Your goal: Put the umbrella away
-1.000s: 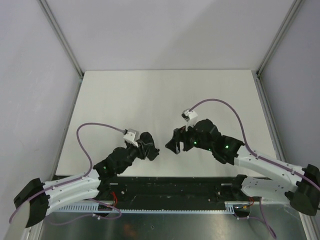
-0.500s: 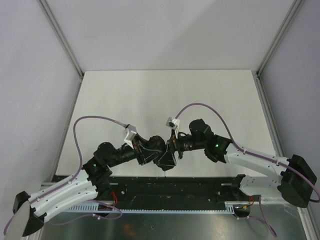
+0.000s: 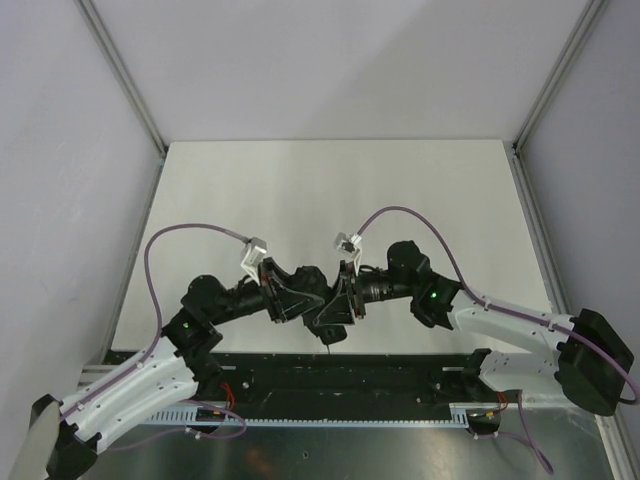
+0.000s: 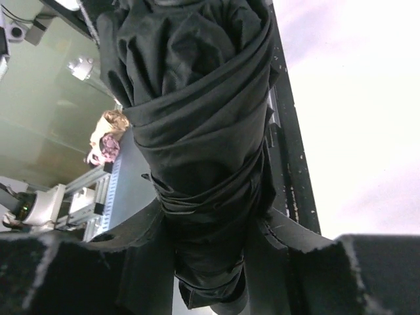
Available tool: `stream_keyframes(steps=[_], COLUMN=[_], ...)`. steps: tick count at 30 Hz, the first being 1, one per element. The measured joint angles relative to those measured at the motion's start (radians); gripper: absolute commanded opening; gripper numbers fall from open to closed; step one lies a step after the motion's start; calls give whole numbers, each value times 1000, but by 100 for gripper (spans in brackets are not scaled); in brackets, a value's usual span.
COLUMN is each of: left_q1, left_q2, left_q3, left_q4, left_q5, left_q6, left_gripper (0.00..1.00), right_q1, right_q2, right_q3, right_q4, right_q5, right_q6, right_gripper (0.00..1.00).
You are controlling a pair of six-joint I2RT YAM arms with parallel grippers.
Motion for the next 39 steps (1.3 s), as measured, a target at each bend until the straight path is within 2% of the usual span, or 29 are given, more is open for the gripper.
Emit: stream_keyframes(steps=[2, 3, 6, 10, 14, 21, 24, 25, 27, 30, 39], left_q1=[13, 21, 42, 111, 242, 449, 474, 478, 478, 478, 461], left_q2=[6, 11, 20, 21, 21, 60, 83, 96, 98, 100, 142], left_q3=[10, 19, 52, 65, 89, 170, 171, 171, 171, 174, 174], left_q4=[0, 1, 19, 24, -45, -270, -322, -354, -360, -366, -365], left_q5=[3, 3, 3, 13, 29, 46, 77, 119, 134, 176, 270], left_q6=[-16, -23, -49, -69, -79, -49, -41, -39, -37, -30, -24], left_gripper=[80, 90, 98, 99, 99, 99, 99, 99, 99, 99, 99], right_q1=[-8, -11, -34, -79, -160, -428, -561, -682, -721, -848, -1338], right_q2=[8, 11, 28, 49, 60, 111, 139, 147, 149, 161, 246], right_q3=[0, -1, -9, -13, -15, -15, -17, -31, -36, -54, -187], right_q4=[29, 37, 54, 74, 52, -77, -152, -221, -240, -299, -274], right_q5=[-8, -10, -18, -29, -3, 121, 186, 251, 267, 274, 228], right_q6=[21, 31, 56, 87, 117, 167, 181, 198, 200, 192, 231], right_gripper=[21, 20, 17, 17, 20, 23, 24, 25, 26, 27, 33])
